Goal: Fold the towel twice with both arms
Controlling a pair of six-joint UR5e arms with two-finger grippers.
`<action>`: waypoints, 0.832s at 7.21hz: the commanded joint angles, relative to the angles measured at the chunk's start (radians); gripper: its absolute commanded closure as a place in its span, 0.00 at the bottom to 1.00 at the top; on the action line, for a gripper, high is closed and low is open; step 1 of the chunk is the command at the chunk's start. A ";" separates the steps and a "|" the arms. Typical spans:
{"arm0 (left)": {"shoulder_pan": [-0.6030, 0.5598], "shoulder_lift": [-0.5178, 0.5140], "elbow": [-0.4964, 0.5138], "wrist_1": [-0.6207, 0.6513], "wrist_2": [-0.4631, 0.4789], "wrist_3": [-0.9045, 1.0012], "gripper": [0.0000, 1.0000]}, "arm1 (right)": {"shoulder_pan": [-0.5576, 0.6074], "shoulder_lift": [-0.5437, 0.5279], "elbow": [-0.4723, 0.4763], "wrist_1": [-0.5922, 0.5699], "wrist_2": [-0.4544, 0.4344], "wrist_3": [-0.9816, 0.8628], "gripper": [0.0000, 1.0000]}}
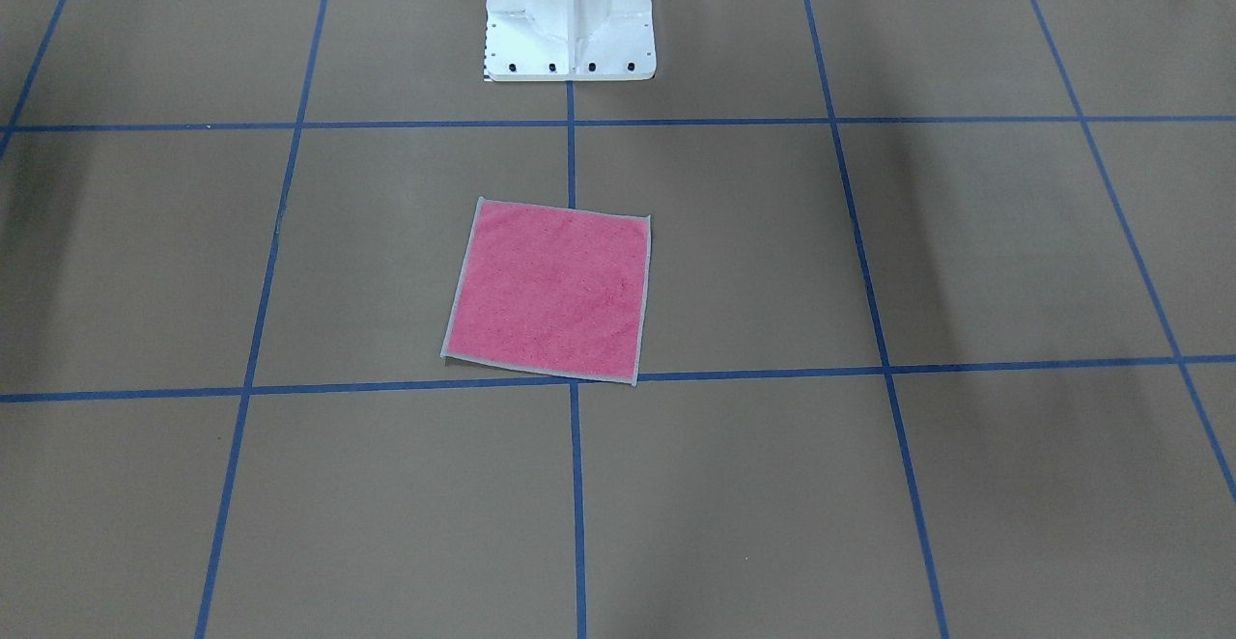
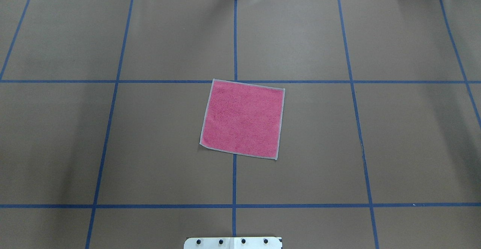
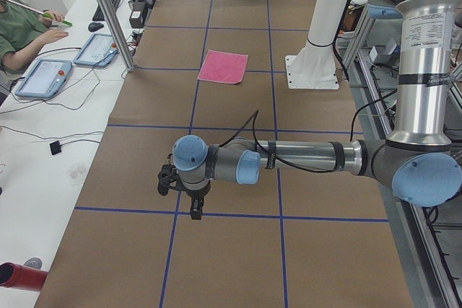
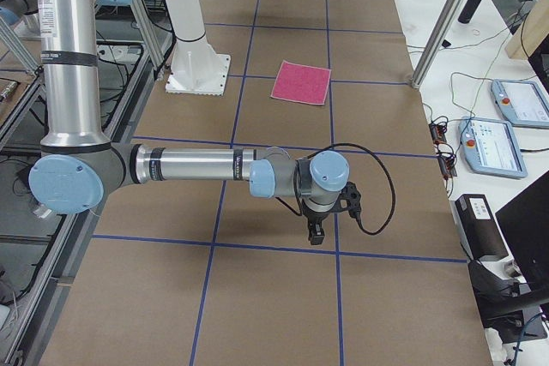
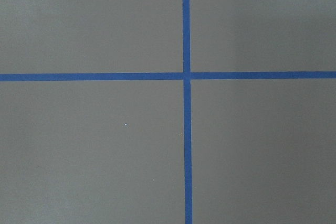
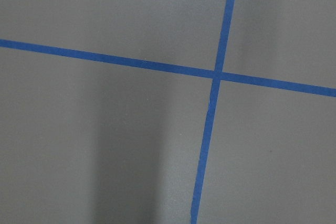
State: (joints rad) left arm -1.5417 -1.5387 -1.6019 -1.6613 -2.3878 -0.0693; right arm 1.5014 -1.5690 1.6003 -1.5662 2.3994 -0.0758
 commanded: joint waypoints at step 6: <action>0.000 -0.073 -0.009 0.000 -0.002 -0.003 0.00 | 0.003 0.111 0.009 -0.012 0.004 0.040 0.00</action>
State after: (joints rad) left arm -1.5416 -1.5759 -1.6054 -1.6605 -2.3876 -0.0705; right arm 1.5048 -1.5045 1.6091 -1.5757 2.4028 -0.0632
